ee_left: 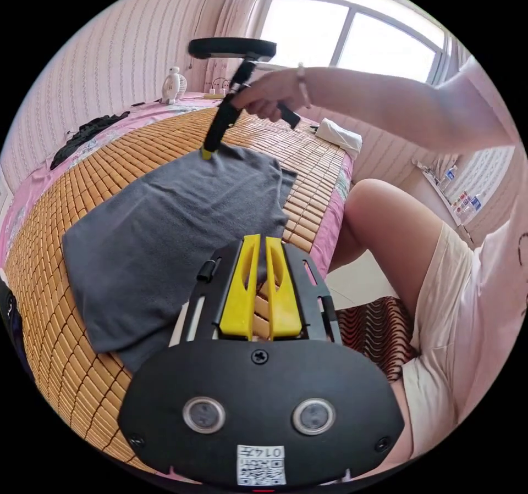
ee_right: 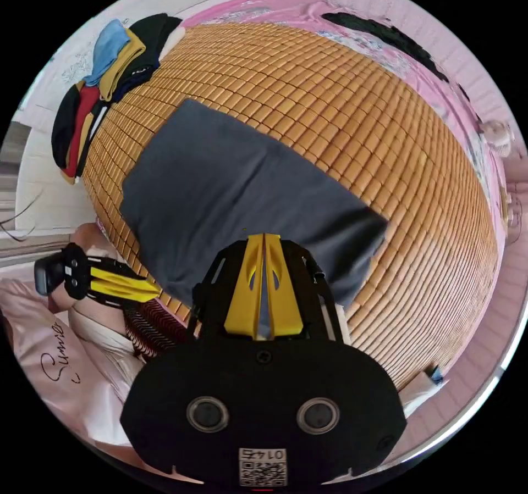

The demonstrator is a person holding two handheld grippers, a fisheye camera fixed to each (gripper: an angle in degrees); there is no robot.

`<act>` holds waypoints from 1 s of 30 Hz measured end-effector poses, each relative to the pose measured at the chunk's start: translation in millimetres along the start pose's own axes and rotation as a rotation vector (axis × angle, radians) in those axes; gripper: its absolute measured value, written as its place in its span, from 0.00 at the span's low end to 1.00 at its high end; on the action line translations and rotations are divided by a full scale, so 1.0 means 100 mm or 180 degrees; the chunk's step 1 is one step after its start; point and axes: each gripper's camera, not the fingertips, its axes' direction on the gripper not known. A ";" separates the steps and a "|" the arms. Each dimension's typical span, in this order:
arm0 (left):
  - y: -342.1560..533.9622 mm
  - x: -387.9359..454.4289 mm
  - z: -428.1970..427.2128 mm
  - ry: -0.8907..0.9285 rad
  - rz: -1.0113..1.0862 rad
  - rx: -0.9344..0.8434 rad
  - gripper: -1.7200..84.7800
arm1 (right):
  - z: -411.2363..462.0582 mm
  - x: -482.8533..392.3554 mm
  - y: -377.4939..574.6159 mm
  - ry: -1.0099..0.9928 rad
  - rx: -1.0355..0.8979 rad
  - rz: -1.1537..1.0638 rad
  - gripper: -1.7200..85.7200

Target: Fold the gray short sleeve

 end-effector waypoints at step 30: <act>-2.31 1.42 1.61 -0.0453 0.0929 -0.0712 0.17 | -0.40 2.42 3.21 -0.2457 0.1960 0.1179 0.04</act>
